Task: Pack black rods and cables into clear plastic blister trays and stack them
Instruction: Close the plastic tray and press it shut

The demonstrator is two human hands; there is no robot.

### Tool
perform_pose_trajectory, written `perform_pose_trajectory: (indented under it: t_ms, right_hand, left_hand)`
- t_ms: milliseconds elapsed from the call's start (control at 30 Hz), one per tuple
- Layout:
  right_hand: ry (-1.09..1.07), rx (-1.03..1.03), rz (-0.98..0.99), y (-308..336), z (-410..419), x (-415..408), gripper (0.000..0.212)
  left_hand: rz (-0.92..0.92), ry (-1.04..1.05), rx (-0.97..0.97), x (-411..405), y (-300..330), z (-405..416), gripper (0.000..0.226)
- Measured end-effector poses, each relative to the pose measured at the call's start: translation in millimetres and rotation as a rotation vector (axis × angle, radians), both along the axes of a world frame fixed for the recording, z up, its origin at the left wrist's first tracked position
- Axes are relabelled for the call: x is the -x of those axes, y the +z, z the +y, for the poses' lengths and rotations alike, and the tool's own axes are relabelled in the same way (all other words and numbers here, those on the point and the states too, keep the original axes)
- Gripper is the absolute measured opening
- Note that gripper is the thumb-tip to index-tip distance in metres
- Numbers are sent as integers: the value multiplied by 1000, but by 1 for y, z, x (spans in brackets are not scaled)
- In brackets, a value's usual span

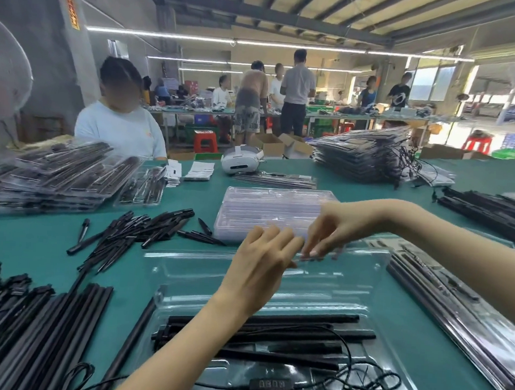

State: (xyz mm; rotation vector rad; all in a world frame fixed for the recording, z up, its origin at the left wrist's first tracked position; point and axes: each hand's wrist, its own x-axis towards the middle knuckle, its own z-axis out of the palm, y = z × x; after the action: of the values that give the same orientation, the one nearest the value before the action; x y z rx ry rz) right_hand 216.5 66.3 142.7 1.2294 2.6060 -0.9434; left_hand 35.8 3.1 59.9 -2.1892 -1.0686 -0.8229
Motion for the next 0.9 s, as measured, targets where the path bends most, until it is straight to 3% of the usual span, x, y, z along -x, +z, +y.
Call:
perform_pose_trajectory:
  t_ms: [67,167,267,367,533,633,767,900]
  right_hand:
    - [-40,13,127,-10,0,-7,27]
    - [-64,152,287,-24,1,-14,12]
    - [-76,247,361,-29,2,-15,15]
    - [-31,74,315,-24,-5,-10,8]
    - [-35,-258,306,-28,-16,-5,14]
    - [-112,-299,266,-35,-17,1,23]
    - [-234,-357,152,-32,-17,5,22]
    - [-331,-477,41,-34,-15,14,32]
  left_hand:
    - [-10,-26,-12,-2,-5,1,38]
    - [-52,-85,-45,-2,-10,2,49]
    - [-83,-144,-79,-1,-15,3,56]
    - [-75,-163,-90,1,-19,3,49]
    - [-70,-137,-106,2,-19,5,42]
    - [-42,-76,-91,0,-20,4,27]
    - [39,21,-57,-6,-17,1,26]
    - [122,-32,-109,-7,-12,-3,23]
